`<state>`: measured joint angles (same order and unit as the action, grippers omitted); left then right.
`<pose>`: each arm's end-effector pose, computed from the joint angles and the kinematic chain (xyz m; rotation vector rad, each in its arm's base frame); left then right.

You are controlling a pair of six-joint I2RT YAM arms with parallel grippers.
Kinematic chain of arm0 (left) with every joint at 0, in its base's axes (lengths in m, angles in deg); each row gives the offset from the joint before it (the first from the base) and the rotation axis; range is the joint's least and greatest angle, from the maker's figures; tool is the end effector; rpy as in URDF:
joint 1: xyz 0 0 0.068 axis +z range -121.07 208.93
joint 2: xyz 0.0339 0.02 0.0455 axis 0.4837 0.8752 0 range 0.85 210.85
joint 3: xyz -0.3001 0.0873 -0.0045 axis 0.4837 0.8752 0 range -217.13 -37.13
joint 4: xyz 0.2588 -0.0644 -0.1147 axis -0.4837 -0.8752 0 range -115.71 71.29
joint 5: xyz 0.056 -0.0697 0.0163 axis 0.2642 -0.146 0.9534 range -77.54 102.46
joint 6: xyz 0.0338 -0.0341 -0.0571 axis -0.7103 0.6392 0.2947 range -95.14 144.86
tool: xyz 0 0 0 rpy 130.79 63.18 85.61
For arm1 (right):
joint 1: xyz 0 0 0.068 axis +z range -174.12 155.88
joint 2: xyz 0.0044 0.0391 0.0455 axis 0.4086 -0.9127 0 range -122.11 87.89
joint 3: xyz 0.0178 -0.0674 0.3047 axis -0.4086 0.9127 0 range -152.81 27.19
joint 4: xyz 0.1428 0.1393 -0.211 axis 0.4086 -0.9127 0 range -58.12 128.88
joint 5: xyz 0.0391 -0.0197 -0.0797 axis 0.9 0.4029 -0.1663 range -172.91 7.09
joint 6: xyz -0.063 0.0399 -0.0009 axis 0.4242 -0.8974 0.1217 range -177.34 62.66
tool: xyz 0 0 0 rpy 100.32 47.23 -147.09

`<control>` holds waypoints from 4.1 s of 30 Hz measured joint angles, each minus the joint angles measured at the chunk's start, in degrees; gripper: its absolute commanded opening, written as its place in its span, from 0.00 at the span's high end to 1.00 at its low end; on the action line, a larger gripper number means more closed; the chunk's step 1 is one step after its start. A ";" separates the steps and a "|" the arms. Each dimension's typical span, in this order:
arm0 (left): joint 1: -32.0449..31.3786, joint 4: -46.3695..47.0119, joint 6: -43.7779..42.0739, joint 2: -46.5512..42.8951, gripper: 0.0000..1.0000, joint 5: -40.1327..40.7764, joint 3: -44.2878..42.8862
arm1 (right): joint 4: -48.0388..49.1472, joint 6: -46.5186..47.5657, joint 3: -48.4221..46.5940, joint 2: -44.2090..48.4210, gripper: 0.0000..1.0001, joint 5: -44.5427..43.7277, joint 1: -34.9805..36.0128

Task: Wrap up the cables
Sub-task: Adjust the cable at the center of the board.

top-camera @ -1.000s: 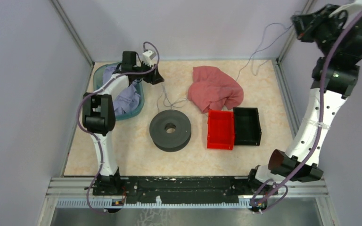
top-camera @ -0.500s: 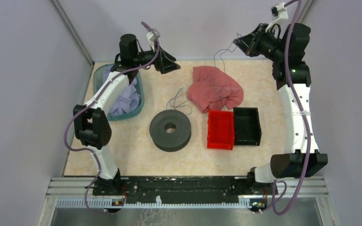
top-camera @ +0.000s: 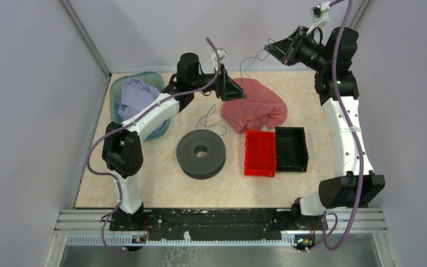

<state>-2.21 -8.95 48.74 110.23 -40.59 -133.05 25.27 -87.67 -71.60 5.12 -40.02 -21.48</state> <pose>0.4146 -0.3089 0.3881 0.8789 1.6048 -1.4515 0.3474 0.0586 0.5548 -0.2394 1.6145 1.0159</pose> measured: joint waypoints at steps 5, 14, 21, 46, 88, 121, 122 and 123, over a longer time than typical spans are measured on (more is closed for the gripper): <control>-1.68 1.81 2.27 3.32 0.52 1.11 0.35 | 1.09 -0.42 1.36 0.00 1.00 0.44 0.00; -1.86 6.21 4.59 4.07 0.99 0.68 6.73 | 0.33 0.92 2.05 0.02 1.00 -0.79 0.00; -1.05 7.61 4.17 3.96 1.00 -0.70 8.33 | 0.68 1.90 6.05 1.09 1.00 -2.16 0.00; 4.31 -50.99 -52.11 -7.93 1.00 5.49 -12.04 | -20.85 42.91 8.48 5.29 0.17 1.51 2.29; -1.40 -55.41 -57.77 -8.81 0.77 12.00 -11.91 | -4.52 27.63 13.22 -5.51 1.00 16.52 16.48; 2.38 -18.45 -33.53 -19.43 0.99 15.23 16.31 | 8.37 13.88 16.83 -0.48 1.00 16.85 8.94; 2.54 -18.84 -35.36 -19.71 0.99 14.71 16.31 | 7.72 14.32 16.83 -0.42 1.00 16.79 8.90; 2.60 -19.32 -37.16 -19.87 0.99 14.32 16.31 | 7.43 14.64 16.83 -0.39 1.00 16.76 8.85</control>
<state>0.40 -28.27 11.58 90.36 -26.28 -116.74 32.70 -73.02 -54.77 4.73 -23.25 -12.63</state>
